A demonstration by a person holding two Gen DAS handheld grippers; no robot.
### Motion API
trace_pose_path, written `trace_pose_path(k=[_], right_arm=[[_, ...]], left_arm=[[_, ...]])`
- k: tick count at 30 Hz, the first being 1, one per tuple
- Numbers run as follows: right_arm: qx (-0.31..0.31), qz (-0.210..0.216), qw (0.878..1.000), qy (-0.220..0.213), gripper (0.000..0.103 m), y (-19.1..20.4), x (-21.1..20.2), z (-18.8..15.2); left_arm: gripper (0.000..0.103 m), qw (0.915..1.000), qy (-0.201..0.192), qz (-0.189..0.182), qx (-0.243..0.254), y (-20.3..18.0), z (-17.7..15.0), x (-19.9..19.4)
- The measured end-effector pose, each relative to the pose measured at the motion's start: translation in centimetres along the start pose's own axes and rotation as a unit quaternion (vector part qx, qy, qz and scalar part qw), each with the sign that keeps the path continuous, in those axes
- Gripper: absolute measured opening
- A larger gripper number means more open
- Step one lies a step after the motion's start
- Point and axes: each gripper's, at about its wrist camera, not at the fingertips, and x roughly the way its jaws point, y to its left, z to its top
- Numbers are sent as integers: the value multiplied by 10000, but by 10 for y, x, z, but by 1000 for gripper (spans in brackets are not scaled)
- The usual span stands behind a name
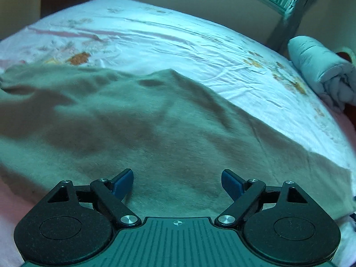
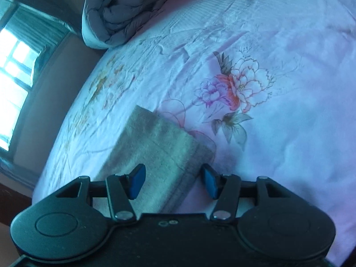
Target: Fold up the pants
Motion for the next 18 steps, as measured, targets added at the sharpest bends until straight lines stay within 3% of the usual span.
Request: trace_pose_path(k=[1,3,8,10,13,14,15,18], right_arm=[[5,22,10000,-20,27,0,1,-1],[54,26,10000,-65,10,-4,0,-1],[408,253,9988,-73,9,-17,0,-2],[482,277,9984,-46,15,-19,2,-2],[544,327,9980,-11,14,-21,3,-1],[501,324,9982,-41,13,-20,2,-1],[459,324,9984,-67,11,-19,1,-2],[226,352,9989,-214,8,-14,-6,-4]], left_arm=[[86,10000,-1,-80,50,-3,-2,0],[86,9993,16,-290,251,-18,-5,0],[86,9941,232,-795,704,-75,-15,7],[86,9898,206,-979,1009,-106,-19,8],[85,9837,223,-782,1604,-143,-30,16],[79,9818,257,-714,1742,-151,-34,22],[65,9807,344,-738,1778,-155,-37,27],[51,9759,364,-772,2011,-168,-49,35]])
